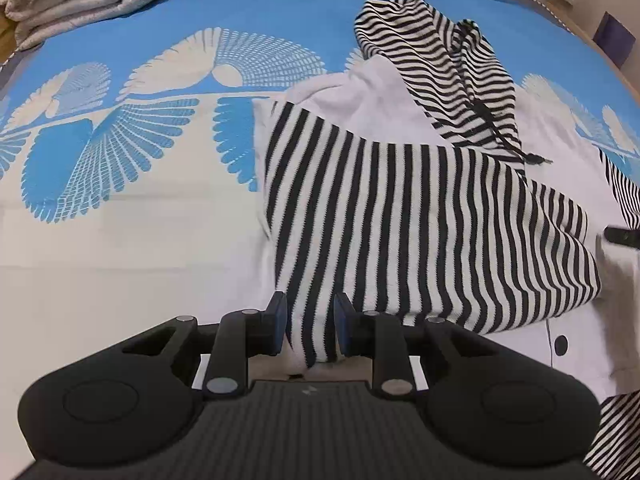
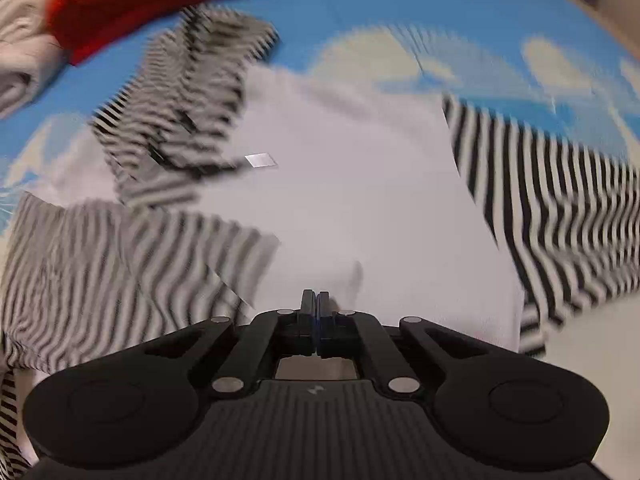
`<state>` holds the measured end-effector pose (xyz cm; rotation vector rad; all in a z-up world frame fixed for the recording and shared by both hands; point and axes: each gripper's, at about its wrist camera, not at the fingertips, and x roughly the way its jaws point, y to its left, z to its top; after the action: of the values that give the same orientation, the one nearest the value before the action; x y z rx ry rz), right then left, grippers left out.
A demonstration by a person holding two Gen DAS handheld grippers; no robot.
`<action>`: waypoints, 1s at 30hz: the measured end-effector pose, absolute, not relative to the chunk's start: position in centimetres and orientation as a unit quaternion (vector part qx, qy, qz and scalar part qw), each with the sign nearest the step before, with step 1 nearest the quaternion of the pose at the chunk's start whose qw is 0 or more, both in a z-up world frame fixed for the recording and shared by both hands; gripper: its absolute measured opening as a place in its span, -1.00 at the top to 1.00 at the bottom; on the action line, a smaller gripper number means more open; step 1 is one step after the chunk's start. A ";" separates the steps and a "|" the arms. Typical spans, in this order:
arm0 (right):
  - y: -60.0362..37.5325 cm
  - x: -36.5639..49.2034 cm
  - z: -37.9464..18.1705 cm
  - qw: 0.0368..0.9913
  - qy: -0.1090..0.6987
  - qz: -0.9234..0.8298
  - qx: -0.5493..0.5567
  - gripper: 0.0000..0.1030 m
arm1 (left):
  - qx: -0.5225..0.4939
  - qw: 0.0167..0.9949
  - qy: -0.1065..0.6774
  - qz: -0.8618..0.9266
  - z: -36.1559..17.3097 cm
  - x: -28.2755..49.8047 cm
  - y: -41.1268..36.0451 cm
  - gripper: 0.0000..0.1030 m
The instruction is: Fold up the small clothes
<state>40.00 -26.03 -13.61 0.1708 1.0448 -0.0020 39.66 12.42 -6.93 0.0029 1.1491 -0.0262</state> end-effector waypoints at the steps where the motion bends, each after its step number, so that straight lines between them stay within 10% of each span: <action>1: -25.9 39.9 -13.0 0.871 0.485 -0.001 0.080 1.00 | 0.000 0.840 0.542 -0.012 -6.9 39.7 12.5 0.46; 11: -28.1 40.0 -12.6 0.869 0.478 -0.045 0.117 0.85 | 0.001 0.841 0.541 -0.015 -6.9 39.9 12.3 0.46; 14: -26.4 39.9 -12.9 0.863 0.494 0.031 0.100 -0.02 | 0.002 0.841 0.541 -0.015 -7.0 40.1 12.0 0.46; 24: -26.2 39.6 -15.3 0.825 0.564 0.040 0.011 -0.03 | 0.000 0.880 0.474 0.012 -3.7 39.0 11.0 0.46; 30: -32.0 37.4 -9.9 0.897 0.423 0.017 0.128 -0.06 | -0.023 0.915 0.403 0.022 2.6 36.0 9.7 0.37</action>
<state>37.44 -31.96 -9.87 0.2644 0.8774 0.0356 35.98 9.73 2.63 -0.0476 0.8292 0.0448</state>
